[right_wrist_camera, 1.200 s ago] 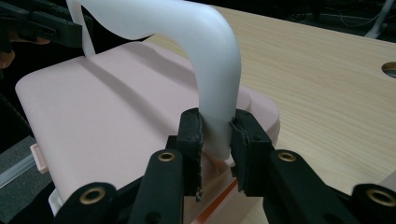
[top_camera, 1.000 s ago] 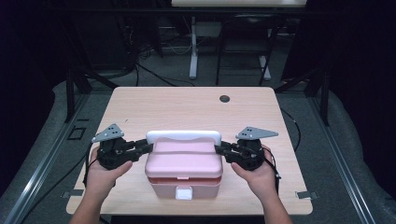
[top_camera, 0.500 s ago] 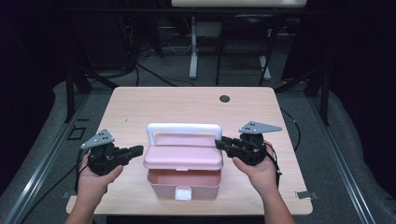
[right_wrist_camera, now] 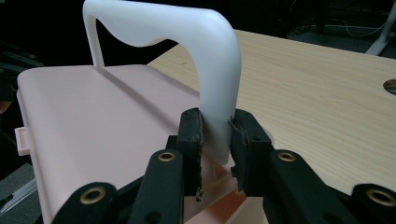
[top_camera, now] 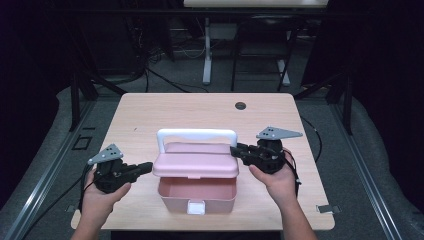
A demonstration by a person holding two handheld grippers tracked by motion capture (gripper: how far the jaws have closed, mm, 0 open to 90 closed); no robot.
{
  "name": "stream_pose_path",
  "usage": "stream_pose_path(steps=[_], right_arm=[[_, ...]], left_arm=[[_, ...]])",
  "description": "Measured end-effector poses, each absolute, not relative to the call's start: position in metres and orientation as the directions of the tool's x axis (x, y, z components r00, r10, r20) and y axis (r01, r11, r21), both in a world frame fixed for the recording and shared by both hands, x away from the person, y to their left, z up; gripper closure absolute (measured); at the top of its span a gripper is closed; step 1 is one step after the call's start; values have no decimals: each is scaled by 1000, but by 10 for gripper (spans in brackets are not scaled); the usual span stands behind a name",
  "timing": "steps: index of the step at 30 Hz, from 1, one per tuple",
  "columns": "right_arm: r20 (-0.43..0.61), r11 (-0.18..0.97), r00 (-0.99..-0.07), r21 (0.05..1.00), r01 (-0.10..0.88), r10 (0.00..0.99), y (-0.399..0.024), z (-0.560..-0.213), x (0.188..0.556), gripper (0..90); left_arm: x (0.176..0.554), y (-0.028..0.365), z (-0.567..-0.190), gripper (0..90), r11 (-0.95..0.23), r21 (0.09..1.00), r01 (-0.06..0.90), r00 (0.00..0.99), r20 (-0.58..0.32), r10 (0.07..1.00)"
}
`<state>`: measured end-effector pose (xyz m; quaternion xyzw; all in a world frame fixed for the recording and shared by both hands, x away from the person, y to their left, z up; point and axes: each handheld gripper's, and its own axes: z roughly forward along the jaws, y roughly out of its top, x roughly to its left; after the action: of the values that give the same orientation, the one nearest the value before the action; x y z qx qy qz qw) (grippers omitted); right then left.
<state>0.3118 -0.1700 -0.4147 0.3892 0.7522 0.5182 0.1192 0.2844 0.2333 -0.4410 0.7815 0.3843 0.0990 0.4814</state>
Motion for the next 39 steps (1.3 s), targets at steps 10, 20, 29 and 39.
stream_pose_path(steps=[10, 20, 29, 39], right_arm=[[213, 170, -669, 872, 459, 712, -167, -416, 314, 741], [212, 170, -668, 872, 458, 713, -168, -417, 314, 740], [215, 170, -665, 869, 464, 715, -168, -418, 314, 740], [214, 169, -662, 870, 464, 719, -167, -419, 313, 739]], left_arm=[[283, 216, -450, 897, -305, 804, 510, 720, -204, 664], [279, 202, -453, 897, -331, 796, 508, 747, -216, 629], [276, 200, -448, 897, -337, 803, 492, 758, -205, 619], [276, 199, -446, 896, -338, 805, 488, 761, -202, 617]])
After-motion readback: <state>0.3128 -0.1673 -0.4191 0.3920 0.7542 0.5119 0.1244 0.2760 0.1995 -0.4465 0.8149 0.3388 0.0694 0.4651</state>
